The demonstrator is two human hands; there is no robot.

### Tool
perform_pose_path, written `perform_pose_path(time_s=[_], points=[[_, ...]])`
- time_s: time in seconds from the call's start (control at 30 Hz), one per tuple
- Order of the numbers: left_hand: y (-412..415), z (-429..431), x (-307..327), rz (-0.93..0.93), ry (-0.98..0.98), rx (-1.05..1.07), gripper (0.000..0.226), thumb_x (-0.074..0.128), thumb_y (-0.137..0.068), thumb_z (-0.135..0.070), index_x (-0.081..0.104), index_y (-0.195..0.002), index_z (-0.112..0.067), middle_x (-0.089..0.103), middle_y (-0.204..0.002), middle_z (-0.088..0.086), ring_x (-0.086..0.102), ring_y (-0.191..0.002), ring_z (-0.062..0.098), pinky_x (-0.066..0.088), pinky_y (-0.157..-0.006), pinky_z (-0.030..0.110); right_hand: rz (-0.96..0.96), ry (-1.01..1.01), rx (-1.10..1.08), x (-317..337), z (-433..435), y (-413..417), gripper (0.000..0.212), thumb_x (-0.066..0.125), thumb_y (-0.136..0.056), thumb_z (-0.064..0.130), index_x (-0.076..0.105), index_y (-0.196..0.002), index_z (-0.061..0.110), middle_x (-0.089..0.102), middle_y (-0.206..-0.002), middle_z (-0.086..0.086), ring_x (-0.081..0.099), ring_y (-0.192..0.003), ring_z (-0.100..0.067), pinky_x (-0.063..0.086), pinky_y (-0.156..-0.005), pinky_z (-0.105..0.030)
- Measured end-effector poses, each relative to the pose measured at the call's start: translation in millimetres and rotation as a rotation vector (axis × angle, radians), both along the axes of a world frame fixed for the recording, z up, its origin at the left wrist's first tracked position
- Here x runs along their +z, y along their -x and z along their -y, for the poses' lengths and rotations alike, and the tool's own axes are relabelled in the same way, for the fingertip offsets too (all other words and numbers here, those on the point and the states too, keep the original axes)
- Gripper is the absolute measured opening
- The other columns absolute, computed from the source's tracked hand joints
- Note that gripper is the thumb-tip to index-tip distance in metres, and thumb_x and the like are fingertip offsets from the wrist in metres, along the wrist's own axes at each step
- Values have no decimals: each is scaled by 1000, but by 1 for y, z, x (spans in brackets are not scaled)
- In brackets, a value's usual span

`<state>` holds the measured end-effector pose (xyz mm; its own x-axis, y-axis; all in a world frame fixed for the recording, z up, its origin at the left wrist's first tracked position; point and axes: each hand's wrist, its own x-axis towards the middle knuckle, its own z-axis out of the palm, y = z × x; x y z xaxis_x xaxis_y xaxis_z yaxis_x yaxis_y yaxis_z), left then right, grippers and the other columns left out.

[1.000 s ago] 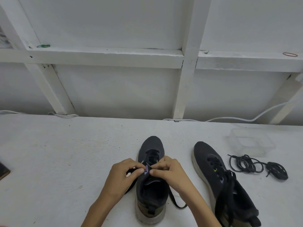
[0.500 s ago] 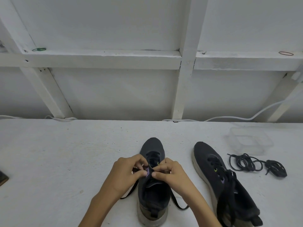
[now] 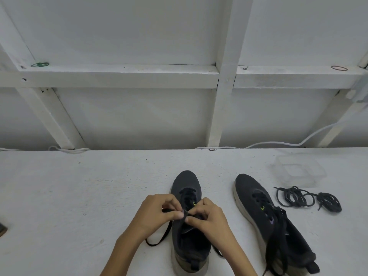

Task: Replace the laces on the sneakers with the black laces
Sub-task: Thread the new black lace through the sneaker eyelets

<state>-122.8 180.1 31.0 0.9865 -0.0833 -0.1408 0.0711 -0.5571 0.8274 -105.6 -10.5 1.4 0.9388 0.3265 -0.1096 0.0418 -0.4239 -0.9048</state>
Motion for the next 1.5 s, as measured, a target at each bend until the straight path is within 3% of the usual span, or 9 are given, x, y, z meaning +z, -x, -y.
perform_pose_path(time_s=[0.2,0.37,0.57,0.67,0.83,0.97,1.17,1.3,1.5], points=[[12,2,-9,15,84,-38,27,82,-73,-34,68,-96,-38,68,-102,-22,62,-101,-1,45,-87,10,35,44,7,2,-2,6,6,69,-75,38,66,-75,32,53,-89,17,56,-82,-4,49,-75,-32],[13,0,-15,90,93,-73,26,72,-76,-34,68,-101,-40,63,-109,-20,59,-109,4,44,-91,13,68,-27,-44,3,-4,11,6,67,-74,35,68,-74,29,53,-90,15,58,-86,-8,49,-74,-25],[11,7,-19,175,53,-72,26,58,-73,-39,67,-97,-42,62,-105,-20,60,-102,5,47,-87,19,59,-175,-127,0,-1,14,10,68,-74,22,69,-68,29,54,-84,10,56,-77,-8,44,-69,-18],[13,6,-24,220,5,-30,26,55,-72,-40,65,-96,-45,61,-105,-22,60,-99,4,47,-87,23,-2,-279,-141,4,12,14,12,72,-82,12,72,-72,19,57,-83,6,51,-69,-8,41,-61,-16],[13,17,-36,345,-117,-6,18,57,-79,-50,62,-96,-48,54,-105,-25,54,-105,4,44,-91,26,-31,-270,-90,18,26,8,13,71,-86,6,74,-75,13,64,-82,4,52,-60,-7,42,-58,-20],[14,28,-40,417,-36,63,14,58,-83,-51,66,-87,-40,54,-103,-25,55,-105,4,43,-88,21,4,-215,-88,21,30,4,21,73,-85,6,76,-73,23,66,-81,4,53,-60,-9,43,-55,-20],[20,39,-44,444,169,173,1,68,-85,-33,68,-86,-34,64,-103,-20,61,-106,8,45,-89,15,71,-92,-45,26,28,1,31,79,-78,8,77,-87,37,66,-79,7,57,-67,-6,44,-63,-17],[23,42,-47,460,176,178,12,59,-87,-44,66,-94,-38,66,-101,-21,61,-106,9,45,-89,18,71,-104,-5,29,20,1,31,81,-75,7,78,-93,31,67,-74,11,58,-67,-4,41,-64,-13],[22,45,-48,510,137,199,9,54,-90,-45,62,-93,-41,63,-94,-21,59,-97,11,47,-80,21,96,-198,-43,30,11,6,25,79,-76,6,80,-84,29,70,-75,10,58,-66,-6,43,-64,-13]])
